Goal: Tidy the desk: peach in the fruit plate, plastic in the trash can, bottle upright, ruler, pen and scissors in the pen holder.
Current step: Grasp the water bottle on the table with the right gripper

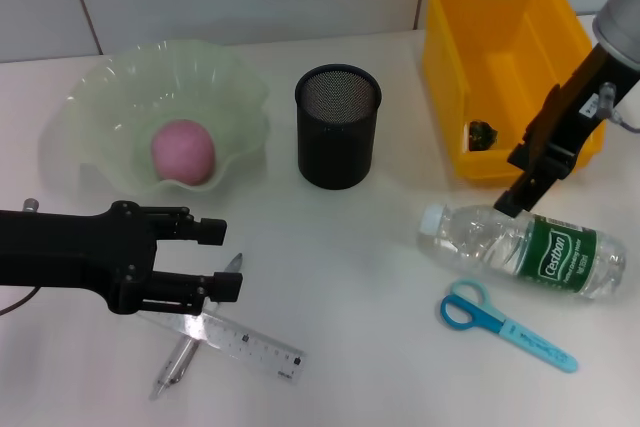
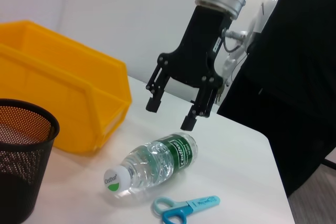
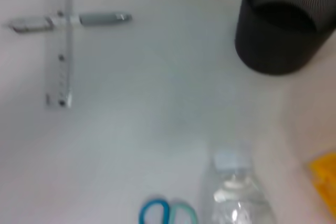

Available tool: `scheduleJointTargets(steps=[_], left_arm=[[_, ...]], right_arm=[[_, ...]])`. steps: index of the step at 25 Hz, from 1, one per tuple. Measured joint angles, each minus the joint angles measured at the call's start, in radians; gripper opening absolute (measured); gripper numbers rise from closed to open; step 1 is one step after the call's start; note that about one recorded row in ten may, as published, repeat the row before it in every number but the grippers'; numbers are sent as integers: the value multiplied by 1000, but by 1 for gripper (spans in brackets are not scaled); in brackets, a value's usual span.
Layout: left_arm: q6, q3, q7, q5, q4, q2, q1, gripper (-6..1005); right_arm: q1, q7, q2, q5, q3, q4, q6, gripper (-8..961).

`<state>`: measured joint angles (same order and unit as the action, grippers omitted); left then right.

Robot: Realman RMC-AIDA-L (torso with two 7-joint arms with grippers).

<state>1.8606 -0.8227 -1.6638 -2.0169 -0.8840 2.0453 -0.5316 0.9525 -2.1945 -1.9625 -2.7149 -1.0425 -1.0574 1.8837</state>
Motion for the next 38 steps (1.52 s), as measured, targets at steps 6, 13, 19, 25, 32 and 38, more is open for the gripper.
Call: scheduleJointTargets(steps=[6, 13, 19, 25, 32, 38], left_arm=[[0, 2, 0, 0, 3, 1, -1, 777], [0, 11, 3, 0, 10, 1, -2, 777], [2, 12, 4, 0, 10, 1, 3, 777], [7, 11, 5, 0, 10, 1, 6, 777], [8, 11, 6, 0, 10, 1, 6, 777], [8, 11, 12, 0, 10, 0, 7, 777]], right_arm=[[16, 4, -36, -89, -19, 4, -28, 729], [17, 6, -75, -127, -69, 31, -81, 729], [17, 6, -85, -136, -93, 74, -119, 729], [16, 0, -94, -159, -102, 96, -145, 729], [12, -3, -107, -191, -112, 97, -157, 729], [13, -3, -110, -198, -114, 119, -167, 730]])
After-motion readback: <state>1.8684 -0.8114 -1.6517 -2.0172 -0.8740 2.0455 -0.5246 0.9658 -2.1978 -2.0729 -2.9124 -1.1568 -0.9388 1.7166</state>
